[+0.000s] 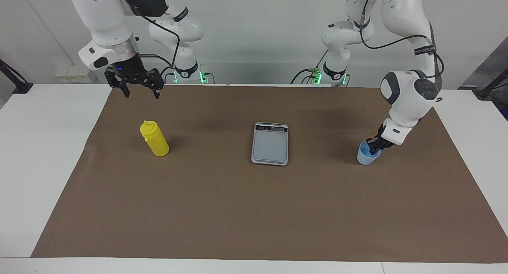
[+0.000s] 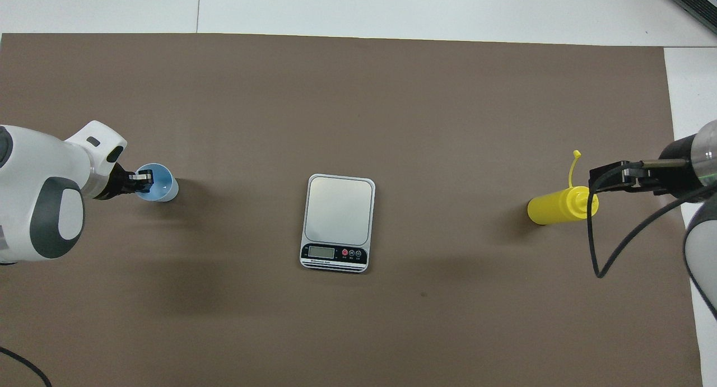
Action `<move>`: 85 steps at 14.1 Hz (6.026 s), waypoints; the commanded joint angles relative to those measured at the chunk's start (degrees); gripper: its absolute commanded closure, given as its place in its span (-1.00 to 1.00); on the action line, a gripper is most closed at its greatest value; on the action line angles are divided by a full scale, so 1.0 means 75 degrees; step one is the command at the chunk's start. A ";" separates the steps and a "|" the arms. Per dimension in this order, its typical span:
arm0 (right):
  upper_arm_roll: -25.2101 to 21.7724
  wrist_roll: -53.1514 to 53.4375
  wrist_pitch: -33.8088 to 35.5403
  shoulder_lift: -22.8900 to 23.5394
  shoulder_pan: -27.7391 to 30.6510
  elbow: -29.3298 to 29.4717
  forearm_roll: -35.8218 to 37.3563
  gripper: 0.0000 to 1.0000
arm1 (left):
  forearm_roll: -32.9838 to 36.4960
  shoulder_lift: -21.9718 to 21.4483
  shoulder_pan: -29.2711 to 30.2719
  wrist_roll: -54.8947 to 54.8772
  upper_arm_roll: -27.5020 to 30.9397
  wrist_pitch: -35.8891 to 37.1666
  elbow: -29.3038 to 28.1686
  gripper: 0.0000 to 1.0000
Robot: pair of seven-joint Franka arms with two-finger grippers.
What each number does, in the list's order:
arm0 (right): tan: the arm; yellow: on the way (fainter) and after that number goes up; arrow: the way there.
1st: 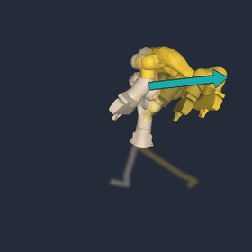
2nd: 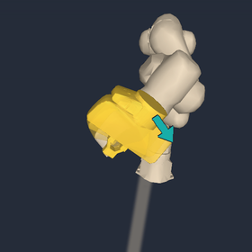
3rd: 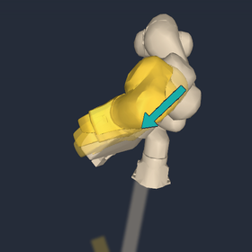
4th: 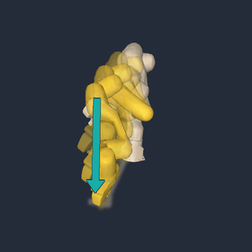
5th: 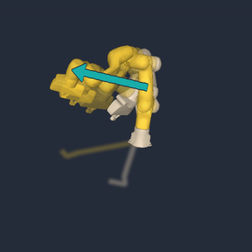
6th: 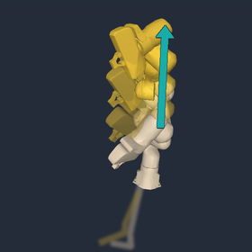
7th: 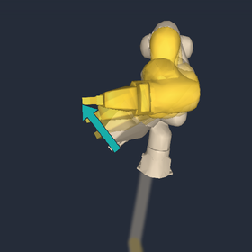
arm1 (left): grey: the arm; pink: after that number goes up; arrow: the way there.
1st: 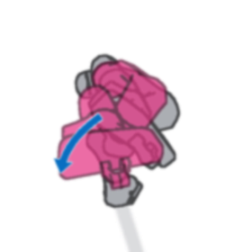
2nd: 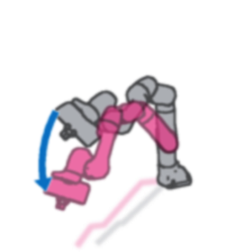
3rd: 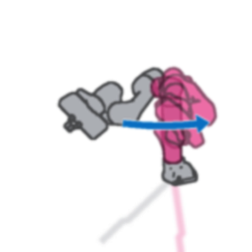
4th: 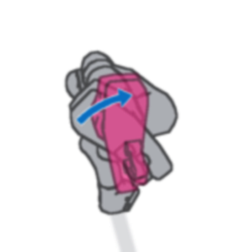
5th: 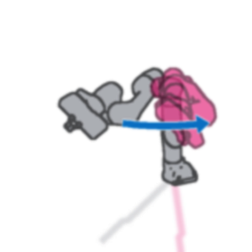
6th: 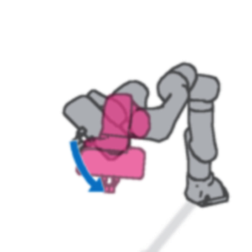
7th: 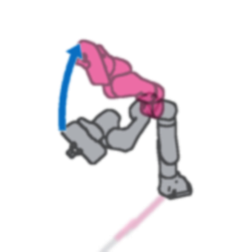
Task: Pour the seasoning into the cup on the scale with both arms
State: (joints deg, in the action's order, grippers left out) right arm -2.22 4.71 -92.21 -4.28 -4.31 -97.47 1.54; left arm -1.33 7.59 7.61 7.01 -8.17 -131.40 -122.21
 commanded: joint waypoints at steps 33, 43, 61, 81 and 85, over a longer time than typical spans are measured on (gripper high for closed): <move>-0.0044 0.5380 -0.0490 0.1530 0.1757 0.0515 -0.1681 -1.00 | 0.0307 0.0488 -0.4952 0.3530 -0.0024 0.0259 0.1306 1.00; -0.0032 0.6720 -0.1521 0.2399 0.2825 -0.0772 -0.3580 -1.00 | 0.0307 0.0290 -0.4952 0.3577 0.0069 0.0386 0.1435 -1.00; -0.0044 0.6586 -0.2259 0.1848 0.2696 -0.2848 -0.5245 1.00 | 0.0469 -0.1164 -0.0886 -0.0970 0.0081 0.3923 0.3049 -1.00; 0.0073 1.4770 -0.2063 0.2478 -0.2563 0.0769 0.1478 1.00 | 0.0060 -0.1363 -0.0334 -0.0981 0.0046 0.5625 0.4083 -1.00; 0.0073 1.5391 -0.1756 0.3066 -0.3512 0.1359 0.3035 1.00 | 0.0060 -0.1445 -0.0475 -0.0958 0.0022 0.5579 0.3884 -1.00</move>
State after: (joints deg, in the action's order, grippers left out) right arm -1.50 118.10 -107.22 15.81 -28.35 -91.10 18.82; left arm -0.13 -1.52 4.47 -0.48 -8.23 -90.14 -91.35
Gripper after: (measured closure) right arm 0.485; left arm 0.000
